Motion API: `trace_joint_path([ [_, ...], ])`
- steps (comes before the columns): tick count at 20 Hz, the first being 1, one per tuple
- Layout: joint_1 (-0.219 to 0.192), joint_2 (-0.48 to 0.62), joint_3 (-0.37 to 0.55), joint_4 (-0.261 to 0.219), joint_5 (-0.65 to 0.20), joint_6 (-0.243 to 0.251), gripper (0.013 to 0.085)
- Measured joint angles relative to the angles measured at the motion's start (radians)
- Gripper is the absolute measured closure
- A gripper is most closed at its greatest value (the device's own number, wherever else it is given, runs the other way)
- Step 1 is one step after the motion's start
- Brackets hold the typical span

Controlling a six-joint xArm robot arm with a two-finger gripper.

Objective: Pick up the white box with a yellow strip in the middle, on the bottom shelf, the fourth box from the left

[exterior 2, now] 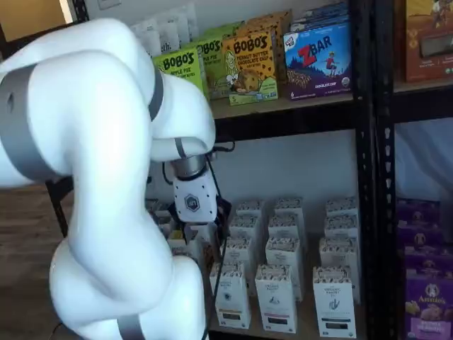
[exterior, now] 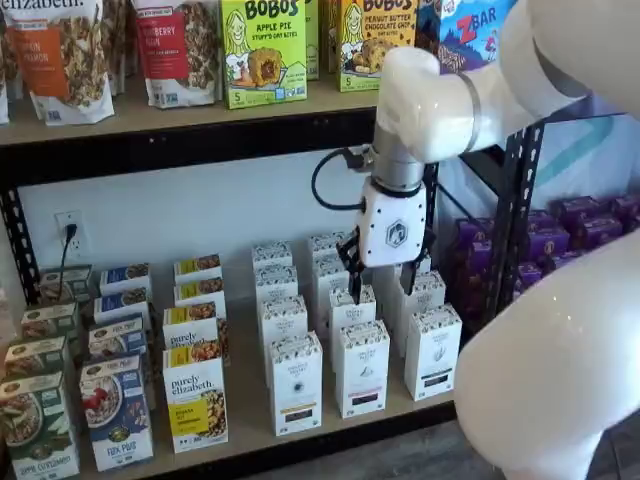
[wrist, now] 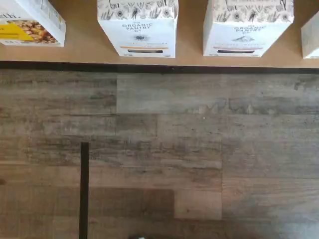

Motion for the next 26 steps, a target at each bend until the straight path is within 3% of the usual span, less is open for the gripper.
trace_joint_path([
  [7, 0.016, 0.158, -0.016, -0.044, -0.134, 0.045, 0.013],
  [17, 0.01, 0.379, -0.045, -0.045, -0.36, 0.038, 0.013],
  [26, -0.009, 0.566, -0.099, -0.09, -0.492, 0.06, 0.013],
])
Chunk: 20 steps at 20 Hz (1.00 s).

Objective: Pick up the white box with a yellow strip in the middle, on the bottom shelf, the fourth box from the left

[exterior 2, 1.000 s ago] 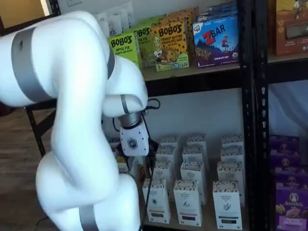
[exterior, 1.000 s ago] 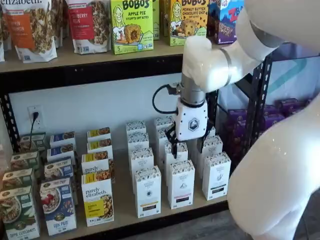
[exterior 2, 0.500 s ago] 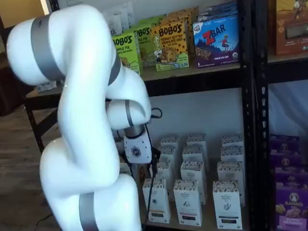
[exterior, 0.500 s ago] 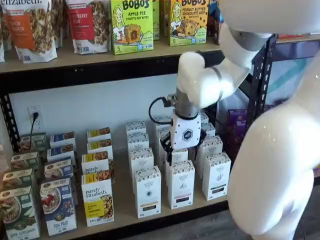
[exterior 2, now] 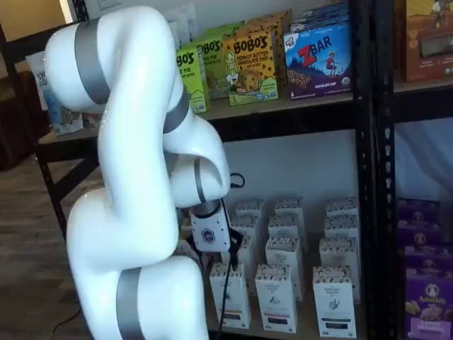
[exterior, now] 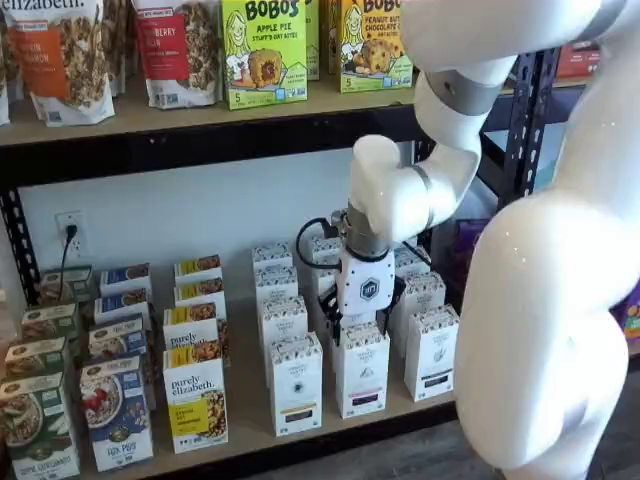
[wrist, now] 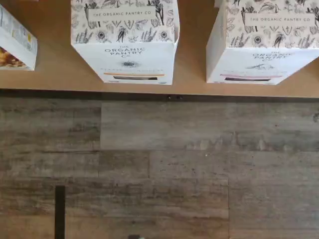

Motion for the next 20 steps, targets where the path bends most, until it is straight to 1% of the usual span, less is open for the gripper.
trace_joint_path([
  [4, 0.006, 0.058, -0.022, -0.026, -0.038, 0.03, 0.013],
  [6, 0.015, 0.088, -0.031, -0.009, -0.066, 0.023, 0.013],
  [8, 0.028, 0.125, -0.045, 0.02, -0.099, 0.007, 0.013],
  [10, 0.034, 0.158, -0.062, 0.02, -0.12, 0.014, 0.013],
  [13, 0.042, 0.206, -0.09, 0.041, -0.146, 0.0, 0.013],
  [16, 0.041, 0.254, -0.123, 0.006, -0.157, 0.034, 0.013],
  [18, 0.041, 0.29, -0.148, -0.006, -0.171, 0.046, 0.013],
  [20, 0.039, 0.332, -0.18, -0.05, -0.181, 0.087, 0.013],
])
